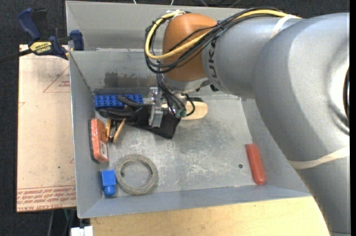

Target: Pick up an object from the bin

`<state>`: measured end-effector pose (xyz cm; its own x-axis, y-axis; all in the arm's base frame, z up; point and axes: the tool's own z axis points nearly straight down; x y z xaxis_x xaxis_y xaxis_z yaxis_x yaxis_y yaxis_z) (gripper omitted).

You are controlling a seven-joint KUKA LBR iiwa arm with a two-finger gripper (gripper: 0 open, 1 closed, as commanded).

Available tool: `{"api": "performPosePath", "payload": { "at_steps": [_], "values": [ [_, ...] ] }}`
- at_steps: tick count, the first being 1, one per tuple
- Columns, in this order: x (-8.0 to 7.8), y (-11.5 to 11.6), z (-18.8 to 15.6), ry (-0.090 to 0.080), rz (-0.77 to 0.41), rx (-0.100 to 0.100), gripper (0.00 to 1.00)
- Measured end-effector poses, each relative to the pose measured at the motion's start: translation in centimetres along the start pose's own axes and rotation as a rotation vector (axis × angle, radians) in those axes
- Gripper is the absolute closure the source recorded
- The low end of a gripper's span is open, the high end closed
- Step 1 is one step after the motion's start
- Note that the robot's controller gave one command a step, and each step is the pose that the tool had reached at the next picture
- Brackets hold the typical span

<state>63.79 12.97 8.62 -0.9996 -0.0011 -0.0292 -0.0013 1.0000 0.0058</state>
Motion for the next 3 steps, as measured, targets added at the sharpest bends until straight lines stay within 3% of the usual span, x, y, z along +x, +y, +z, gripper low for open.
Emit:
{"api": "performPosePath", "payload": {
  "at_steps": [1, 2, 3],
  "values": [
    [0.5, -0.1, -6.4, 0.009, 0.024, 0.000, 1.00],
    [-0.6, 0.5, -9.7, 0.004, -0.029, 0.000, 1.00],
    [0.4, 0.9, -5.7, 0.000, 0.184, -0.002, 1.00]
  ]
}}
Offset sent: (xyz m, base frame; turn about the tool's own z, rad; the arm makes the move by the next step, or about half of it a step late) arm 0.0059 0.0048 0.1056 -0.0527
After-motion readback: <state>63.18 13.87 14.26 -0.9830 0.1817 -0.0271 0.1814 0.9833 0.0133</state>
